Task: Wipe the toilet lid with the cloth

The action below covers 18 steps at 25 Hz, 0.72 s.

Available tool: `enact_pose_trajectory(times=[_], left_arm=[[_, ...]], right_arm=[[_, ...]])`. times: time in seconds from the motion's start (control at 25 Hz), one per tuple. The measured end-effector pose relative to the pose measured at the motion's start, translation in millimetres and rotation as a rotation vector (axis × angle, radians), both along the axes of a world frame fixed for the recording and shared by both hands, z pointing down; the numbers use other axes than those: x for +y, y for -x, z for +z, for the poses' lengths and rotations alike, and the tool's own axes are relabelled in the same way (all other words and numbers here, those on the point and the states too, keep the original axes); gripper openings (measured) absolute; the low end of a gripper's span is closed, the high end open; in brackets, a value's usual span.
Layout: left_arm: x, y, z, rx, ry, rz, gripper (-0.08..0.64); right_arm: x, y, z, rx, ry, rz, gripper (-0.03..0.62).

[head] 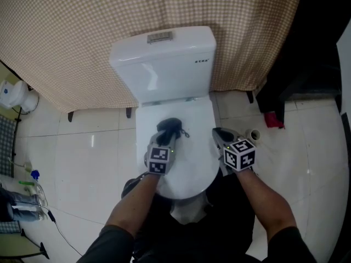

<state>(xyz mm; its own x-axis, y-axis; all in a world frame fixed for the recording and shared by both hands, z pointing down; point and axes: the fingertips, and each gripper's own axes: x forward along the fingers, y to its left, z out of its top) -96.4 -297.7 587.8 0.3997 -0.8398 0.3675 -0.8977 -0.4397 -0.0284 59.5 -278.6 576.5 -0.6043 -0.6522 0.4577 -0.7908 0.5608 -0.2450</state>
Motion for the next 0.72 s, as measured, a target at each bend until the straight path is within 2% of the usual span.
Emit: enact_pose_trajectory(times=[0.72], left_arm=[[-5.7, -26.2, 2.9, -0.032, 0.051, 0.063, 0.069]], right_arm=[[1.9, -16.4, -3.7, -0.055, 0.004, 0.063, 0.005]])
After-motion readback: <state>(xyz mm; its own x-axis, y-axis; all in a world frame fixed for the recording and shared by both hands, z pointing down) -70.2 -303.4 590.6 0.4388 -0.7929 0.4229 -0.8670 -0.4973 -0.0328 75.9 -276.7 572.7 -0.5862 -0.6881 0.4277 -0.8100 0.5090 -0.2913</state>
